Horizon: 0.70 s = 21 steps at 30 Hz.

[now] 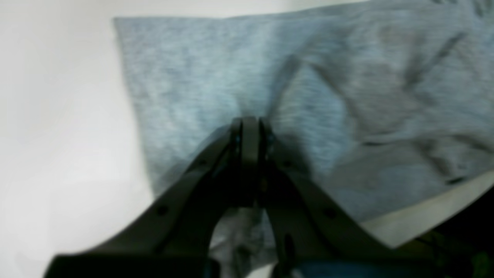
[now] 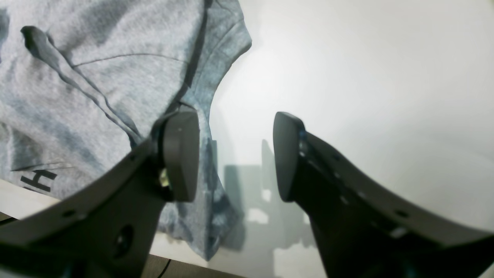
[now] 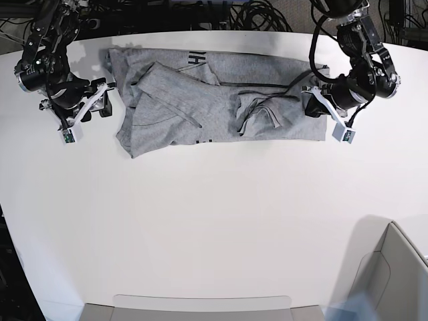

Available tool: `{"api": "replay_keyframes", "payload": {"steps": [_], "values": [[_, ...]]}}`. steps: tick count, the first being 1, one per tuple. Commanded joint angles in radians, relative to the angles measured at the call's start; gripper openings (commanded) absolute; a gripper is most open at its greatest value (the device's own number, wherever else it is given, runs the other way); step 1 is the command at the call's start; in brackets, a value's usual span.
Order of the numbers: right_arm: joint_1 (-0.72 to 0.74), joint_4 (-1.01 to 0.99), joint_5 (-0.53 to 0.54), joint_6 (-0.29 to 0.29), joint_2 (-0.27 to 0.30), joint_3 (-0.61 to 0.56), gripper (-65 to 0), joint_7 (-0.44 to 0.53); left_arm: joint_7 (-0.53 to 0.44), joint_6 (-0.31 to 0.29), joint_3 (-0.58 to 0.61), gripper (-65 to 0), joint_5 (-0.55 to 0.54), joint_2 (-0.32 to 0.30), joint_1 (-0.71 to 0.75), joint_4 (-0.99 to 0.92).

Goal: Fold the T-shirt properly
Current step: 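Press the folded end flat with the left gripper and release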

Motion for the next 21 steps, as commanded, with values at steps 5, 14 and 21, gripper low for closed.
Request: {"api": "replay_keyframes", "payload": {"steps": [5, 14, 21], "values": [[0.01, 0.013, 0.011, 0.005, 0.008, 0.003, -34.5, 0.011, -0.012, -0.002, 0.171, -65.0, -0.131, -0.087, 0.048, 0.06], [0.021, -0.015, 0.011, 0.005, 0.01, 0.003, -34.5, 0.011, -0.012, -0.002, 0.301, -65.0, -0.144, -0.144, 0.108, 0.083], [0.032, -0.015, 0.011, 0.005, 0.01, 0.004, -34.5, 0.011, -0.012, -0.002, 0.298, -65.0, -0.149, -0.17, 0.151, 0.187]]}}
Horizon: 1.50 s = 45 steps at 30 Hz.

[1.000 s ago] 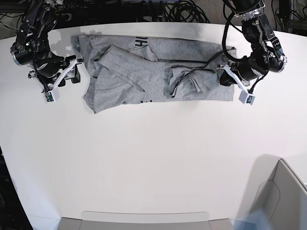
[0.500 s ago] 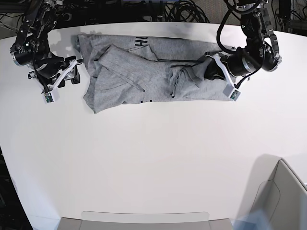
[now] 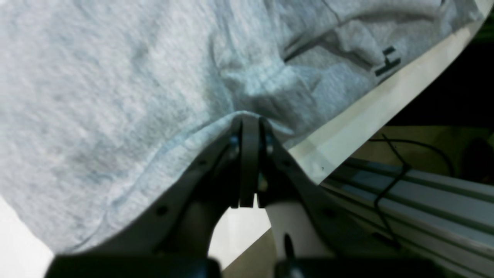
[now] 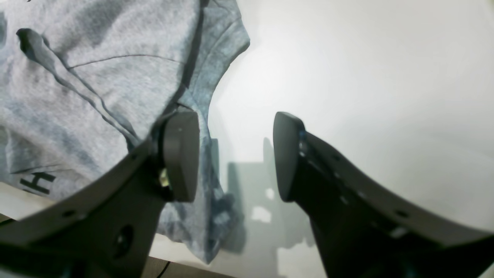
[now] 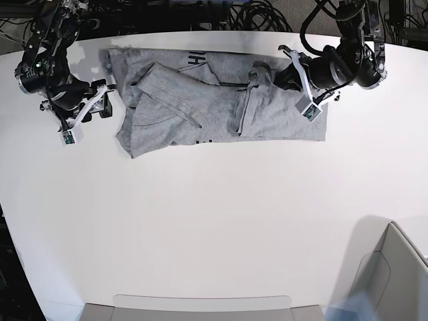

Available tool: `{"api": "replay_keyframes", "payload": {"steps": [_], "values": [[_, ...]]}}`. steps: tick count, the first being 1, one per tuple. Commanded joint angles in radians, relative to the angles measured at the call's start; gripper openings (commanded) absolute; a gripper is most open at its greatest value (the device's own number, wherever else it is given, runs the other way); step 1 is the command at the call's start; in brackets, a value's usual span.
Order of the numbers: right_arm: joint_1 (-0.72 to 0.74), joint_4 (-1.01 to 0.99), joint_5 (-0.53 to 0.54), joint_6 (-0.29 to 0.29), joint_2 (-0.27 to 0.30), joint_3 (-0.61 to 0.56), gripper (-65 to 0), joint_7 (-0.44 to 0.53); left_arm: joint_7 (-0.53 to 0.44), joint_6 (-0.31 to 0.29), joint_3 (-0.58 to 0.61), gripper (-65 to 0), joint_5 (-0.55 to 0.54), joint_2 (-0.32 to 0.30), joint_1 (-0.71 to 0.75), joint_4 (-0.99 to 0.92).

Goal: Fold the T-shirt properly
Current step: 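Press the folded end flat with the left gripper and release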

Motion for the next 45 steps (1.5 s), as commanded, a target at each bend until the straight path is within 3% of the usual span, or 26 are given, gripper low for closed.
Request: {"api": "replay_keyframes", "payload": {"steps": [1, 8, 16, 21, 25, 29, 37, 43, 45], "values": [[0.018, 0.014, 0.011, 0.005, 0.01, 0.006, -34.5, 0.012, -0.014, -0.002, -0.005, -65.0, -0.014, -0.001, -0.01, 0.019], [0.021, 0.017, 0.011, 0.005, 0.01, 0.009, -34.5, 0.012, -0.044, -0.002, 0.045, -65.0, -0.008, 0.013, -0.062, -0.048], [0.022, 0.017, 0.011, 0.005, 0.01, 0.009, -34.5, 0.012, -0.056, -0.002, 0.2, -65.0, -0.005, 0.01, 0.021, -0.051], [0.033, 0.017, 0.011, 0.005, 0.01, 0.009, -34.5, 0.012, -0.056, -0.002, 0.177, -65.0, -0.013, 0.008, 0.021, -0.03], [0.036, 0.023, 0.011, 0.005, 0.014, 0.01, -34.5, 0.012, -0.055, -0.002, 0.047, -65.0, -0.014, 0.012, 0.021, 0.061], [0.039, 0.023, 0.017, 0.005, 0.015, 0.01, -34.5, 0.044, -0.056, -0.002, -0.024, -65.0, -0.005, 0.013, 0.004, 0.036], [0.041, 0.017, 0.017, 0.005, 0.015, 0.01, -34.5, 0.086, -0.058, -0.002, 0.183, -65.0, -0.005, 0.012, -0.022, -0.101], [0.038, 0.014, 0.019, 0.016, 0.017, 0.01, -34.1, 0.084, -0.048, -0.002, 0.12, -65.0, -0.011, 0.01, -0.022, -0.038], [0.035, 0.014, 0.019, 0.089, 0.017, 0.012, -32.6, 0.083, -0.045, -0.002, 0.084, -65.0, -0.013, 0.01, -0.022, -0.032]]}}
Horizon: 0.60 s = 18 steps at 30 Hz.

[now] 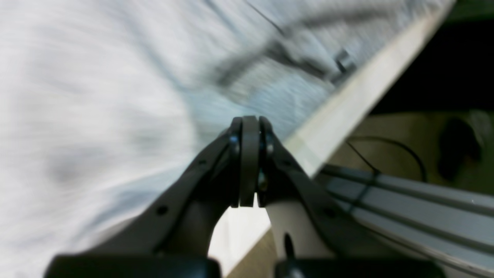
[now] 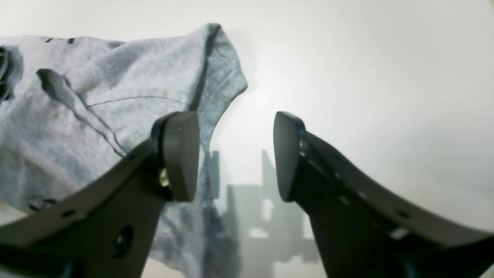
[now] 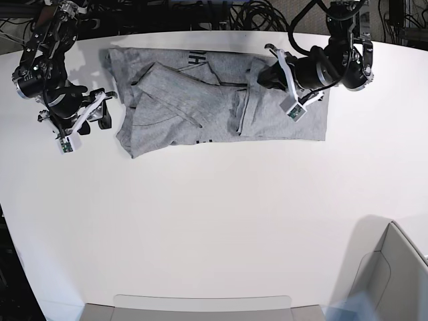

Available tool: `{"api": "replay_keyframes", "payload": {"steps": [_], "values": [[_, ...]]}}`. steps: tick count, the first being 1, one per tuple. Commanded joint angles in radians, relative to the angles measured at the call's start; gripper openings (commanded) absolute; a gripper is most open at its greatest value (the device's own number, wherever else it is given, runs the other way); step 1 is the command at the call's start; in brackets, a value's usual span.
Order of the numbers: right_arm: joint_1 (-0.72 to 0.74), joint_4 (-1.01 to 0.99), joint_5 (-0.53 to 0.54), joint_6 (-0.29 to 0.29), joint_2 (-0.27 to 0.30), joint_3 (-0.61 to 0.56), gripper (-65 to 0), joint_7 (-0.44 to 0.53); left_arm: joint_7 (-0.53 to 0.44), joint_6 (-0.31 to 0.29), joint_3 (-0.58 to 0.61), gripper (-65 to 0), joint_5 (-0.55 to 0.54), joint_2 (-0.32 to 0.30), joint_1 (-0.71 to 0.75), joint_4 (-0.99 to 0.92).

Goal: Fold the T-shirt properly
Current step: 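Press the folded end flat with the left gripper and release, then grasp the opposite end of the strip with the right gripper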

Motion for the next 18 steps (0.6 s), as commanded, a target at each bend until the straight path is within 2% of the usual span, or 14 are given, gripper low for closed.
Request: {"api": "replay_keyframes", "payload": {"steps": [1, 3, 6, 9, 12, 16, 18], "values": [[0.006, 0.01, 0.014, 0.044, 0.012, 0.016, -30.9, 0.014, -0.003, -0.002, -0.011, -65.0, -0.016, -0.005, -0.003, 0.017], [0.015, -0.024, 0.021, 0.12, 0.005, 0.079, -26.9, -0.031, -0.002, -0.002, -0.019, -65.0, -0.016, -0.005, -0.003, 0.015], [0.052, -0.138, 0.117, 0.201, 0.009, 0.189, -25.0, -0.104, -0.003, -0.002, -0.018, -65.0, -0.016, -0.005, -0.003, 0.015], [0.056, -0.231, 0.178, 0.213, 0.012, 0.248, -27.6, -0.106, -0.008, -0.002, -0.011, -65.0, -0.016, -0.003, -0.003, 0.013], [0.053, -0.269, 0.179, 0.216, 0.012, 0.244, -30.7, -0.092, -0.011, -0.002, -0.011, -65.0, -0.016, -0.002, -0.003, 0.012], [0.058, -0.32, 0.186, 0.219, 0.004, 0.165, -31.8, -0.093, -0.011, -0.002, -0.011, -65.0, -0.011, -0.002, -0.003, 0.012], [0.059, -0.331, 0.212, 0.221, -0.022, 0.154, -31.8, -0.093, -0.011, -0.002, -0.011, -65.0, -0.011, -0.002, -0.003, 0.012]]}}
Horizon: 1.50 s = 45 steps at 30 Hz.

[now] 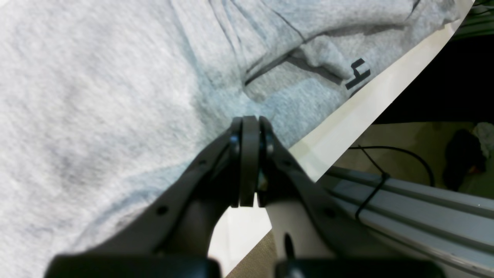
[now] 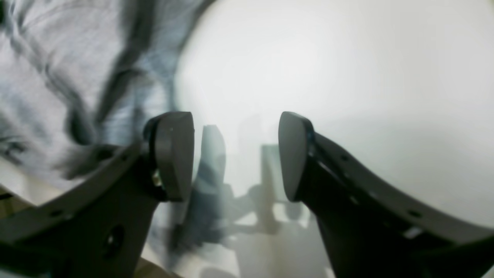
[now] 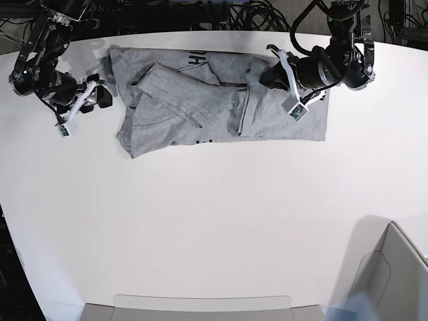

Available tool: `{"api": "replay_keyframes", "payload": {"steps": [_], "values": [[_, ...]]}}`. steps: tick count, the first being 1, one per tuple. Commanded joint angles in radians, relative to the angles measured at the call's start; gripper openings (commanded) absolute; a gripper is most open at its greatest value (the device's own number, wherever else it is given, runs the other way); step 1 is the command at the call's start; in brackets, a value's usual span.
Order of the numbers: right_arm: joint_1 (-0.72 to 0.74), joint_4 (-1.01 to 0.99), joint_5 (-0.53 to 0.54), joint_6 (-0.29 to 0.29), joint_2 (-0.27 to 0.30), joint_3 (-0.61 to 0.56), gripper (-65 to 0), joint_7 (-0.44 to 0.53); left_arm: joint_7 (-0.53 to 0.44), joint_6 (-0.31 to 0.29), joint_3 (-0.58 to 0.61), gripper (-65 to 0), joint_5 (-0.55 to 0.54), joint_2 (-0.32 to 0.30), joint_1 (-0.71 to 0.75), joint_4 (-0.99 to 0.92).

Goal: Fold the T-shirt properly
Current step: 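Grasp the opposite end of the strip with the right gripper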

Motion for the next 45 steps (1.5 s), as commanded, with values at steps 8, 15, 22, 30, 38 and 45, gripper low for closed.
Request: {"api": "replay_keyframes", "payload": {"steps": [8, 15, 22, 30, 38, 45], "values": [[0.015, -0.232, 0.199, 0.016, -0.006, -0.001, -31.9, 0.029, -0.013, -0.002, -0.001, -65.0, -0.019, -0.004, -0.002, 0.014], [0.006, -0.255, 0.199, 0.014, -0.012, -0.049, -31.9, 0.1, -0.013, -0.002, -0.003, -65.0, -0.016, -0.004, -0.002, 0.014], [0.011, -0.255, 0.196, 0.01, -0.086, -0.118, -31.9, 0.106, -0.013, -0.002, -0.001, -65.0, -0.016, -0.004, -0.003, 0.014], [0.006, -0.255, 0.193, 0.005, -0.099, -0.119, -31.9, 0.106, -0.013, -0.002, -0.001, -65.0, -0.016, -0.004, -0.002, 0.014], [0.005, -0.247, 0.145, 0.004, -0.168, -0.121, -32.0, 0.102, -0.013, -0.002, -0.001, -65.0, -0.016, -0.004, -0.003, 0.014], [0.032, -0.244, 0.024, 0.004, -0.213, -0.122, -32.2, 0.105, -0.013, -0.002, -0.001, -65.0, -0.016, -0.003, -0.003, 0.014]]}}
